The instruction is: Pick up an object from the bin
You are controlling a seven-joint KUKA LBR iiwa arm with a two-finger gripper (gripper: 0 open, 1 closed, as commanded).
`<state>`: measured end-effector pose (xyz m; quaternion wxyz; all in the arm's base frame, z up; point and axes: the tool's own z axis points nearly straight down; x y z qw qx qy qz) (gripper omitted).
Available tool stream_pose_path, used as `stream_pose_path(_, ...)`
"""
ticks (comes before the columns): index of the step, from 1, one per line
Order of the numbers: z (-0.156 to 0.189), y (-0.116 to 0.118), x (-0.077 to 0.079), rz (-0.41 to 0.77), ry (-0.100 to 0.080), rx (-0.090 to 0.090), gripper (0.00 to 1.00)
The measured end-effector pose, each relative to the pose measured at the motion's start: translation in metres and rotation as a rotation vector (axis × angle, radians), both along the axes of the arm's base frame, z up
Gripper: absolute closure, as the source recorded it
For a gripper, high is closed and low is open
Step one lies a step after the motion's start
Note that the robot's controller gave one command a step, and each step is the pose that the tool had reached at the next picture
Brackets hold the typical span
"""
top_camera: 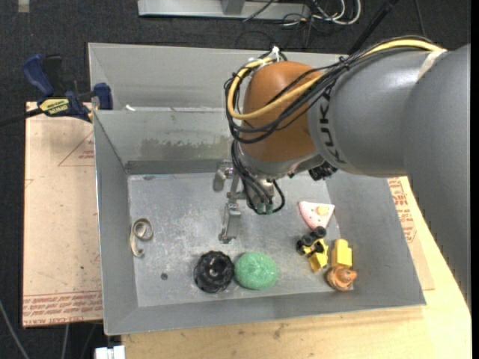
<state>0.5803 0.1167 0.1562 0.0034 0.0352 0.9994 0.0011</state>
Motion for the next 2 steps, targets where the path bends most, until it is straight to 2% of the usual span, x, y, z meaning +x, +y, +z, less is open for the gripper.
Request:
stream_pose_path(1, -0.06, 0.004, -0.022, -0.137, 0.003, 0.001, 0.0)
stream_pose_path(2, -0.081, -0.01, -0.022, -0.133, 0.012, 0.007, 0.0)
